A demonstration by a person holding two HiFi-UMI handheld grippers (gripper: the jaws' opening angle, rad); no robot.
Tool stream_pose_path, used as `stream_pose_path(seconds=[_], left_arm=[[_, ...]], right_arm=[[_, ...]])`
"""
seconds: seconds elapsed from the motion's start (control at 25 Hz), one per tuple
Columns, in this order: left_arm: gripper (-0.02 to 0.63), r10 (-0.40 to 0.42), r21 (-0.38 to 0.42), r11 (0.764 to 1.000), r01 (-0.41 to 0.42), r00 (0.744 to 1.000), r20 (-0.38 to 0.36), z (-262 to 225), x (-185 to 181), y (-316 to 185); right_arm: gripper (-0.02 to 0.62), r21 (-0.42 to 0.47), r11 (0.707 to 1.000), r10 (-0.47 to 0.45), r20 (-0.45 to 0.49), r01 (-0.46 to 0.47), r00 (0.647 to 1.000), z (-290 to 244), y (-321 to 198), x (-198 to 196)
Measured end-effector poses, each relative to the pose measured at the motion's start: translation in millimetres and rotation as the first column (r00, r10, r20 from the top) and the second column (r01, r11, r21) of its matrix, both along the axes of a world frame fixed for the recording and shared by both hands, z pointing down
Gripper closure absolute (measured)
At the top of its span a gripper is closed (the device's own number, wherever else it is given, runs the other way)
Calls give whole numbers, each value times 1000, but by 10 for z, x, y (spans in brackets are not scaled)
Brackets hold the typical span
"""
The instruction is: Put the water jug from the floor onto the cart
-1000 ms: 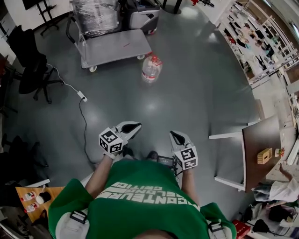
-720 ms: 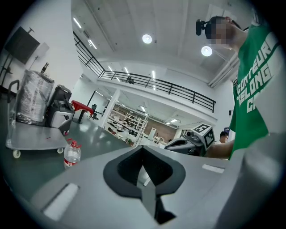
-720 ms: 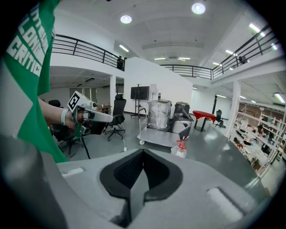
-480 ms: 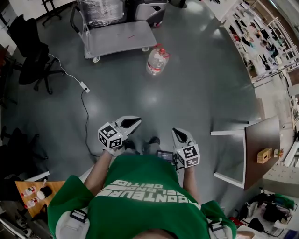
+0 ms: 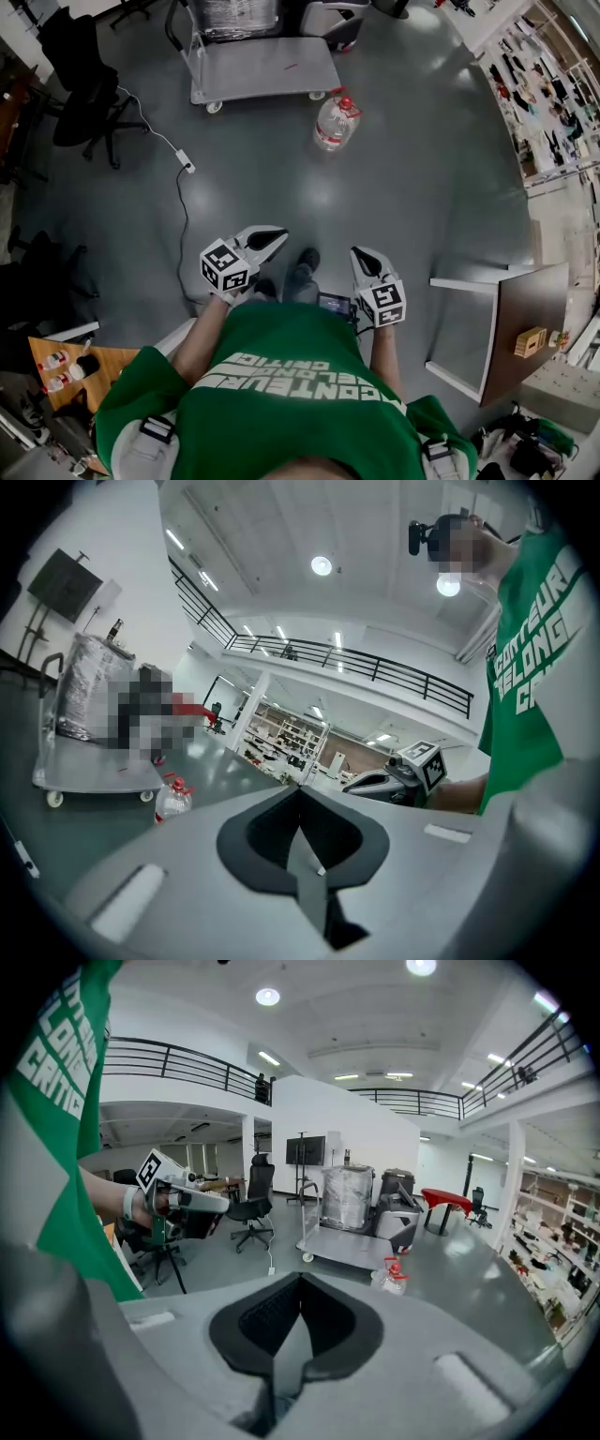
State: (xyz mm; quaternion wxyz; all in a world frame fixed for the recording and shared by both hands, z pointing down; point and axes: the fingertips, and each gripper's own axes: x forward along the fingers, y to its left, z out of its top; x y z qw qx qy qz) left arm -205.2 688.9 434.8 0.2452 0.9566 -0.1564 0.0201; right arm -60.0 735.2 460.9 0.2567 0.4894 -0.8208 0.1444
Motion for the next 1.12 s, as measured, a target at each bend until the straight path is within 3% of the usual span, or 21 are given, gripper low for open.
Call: stream_pose_path(seconds=[0.24,0.56,1.12], left_arm=[[595,-27,15,1000,26,999,28,-26,166,-391],[595,-23,41,999,21,998,51,-126,706,-823],[595,-21,38,999,18,996,88,-90,1528,-1055]], right_arm=[[601,15,999,-35,22,35,999,-7,-503,164],[601,20,998,-60,43,59,997,17,-1030,618],[601,7,999,-45,94,45,995,202,-1328,1406]])
